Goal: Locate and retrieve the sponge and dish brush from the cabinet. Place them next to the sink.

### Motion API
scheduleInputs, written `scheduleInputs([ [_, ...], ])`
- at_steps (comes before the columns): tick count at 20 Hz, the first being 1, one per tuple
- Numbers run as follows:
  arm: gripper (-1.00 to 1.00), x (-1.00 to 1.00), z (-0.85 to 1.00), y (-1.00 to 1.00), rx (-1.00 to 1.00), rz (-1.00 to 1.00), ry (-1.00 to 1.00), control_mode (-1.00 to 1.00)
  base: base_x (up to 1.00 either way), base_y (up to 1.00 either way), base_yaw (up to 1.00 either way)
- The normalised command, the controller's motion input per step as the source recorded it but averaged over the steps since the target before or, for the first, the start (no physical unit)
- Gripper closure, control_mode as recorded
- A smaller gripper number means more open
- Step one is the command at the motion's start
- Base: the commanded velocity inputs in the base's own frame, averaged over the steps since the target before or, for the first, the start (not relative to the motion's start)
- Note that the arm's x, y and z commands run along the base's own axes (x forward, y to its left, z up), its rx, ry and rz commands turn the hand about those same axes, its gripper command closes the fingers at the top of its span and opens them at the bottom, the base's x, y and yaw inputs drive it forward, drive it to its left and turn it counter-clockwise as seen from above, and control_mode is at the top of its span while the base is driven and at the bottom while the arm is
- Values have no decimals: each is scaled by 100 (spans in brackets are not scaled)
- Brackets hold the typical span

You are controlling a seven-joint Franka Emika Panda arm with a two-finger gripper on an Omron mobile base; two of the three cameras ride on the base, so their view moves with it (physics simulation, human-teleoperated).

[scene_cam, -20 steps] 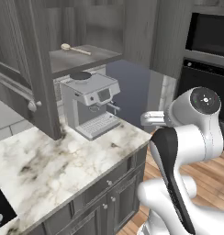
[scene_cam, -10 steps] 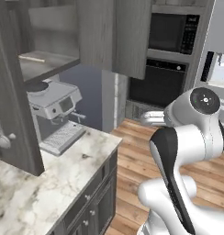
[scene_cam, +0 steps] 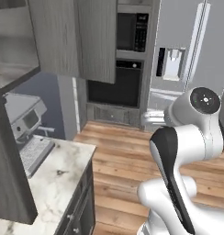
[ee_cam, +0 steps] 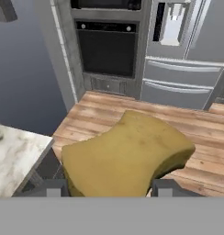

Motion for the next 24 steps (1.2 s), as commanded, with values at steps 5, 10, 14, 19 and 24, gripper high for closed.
scheduleInputs([
  [5,100,0,0,0,0,0,0,100,0,0,-50],
  [10,100,0,0,0,0,0,0,100,0,0,-48],
  [14,100,0,0,0,0,0,0,100,0,0,-48],
  [19,100,0,0,0,0,0,0,100,0,0,-48],
  [24,100,0,0,0,0,0,0,100,2,0,-47],
])
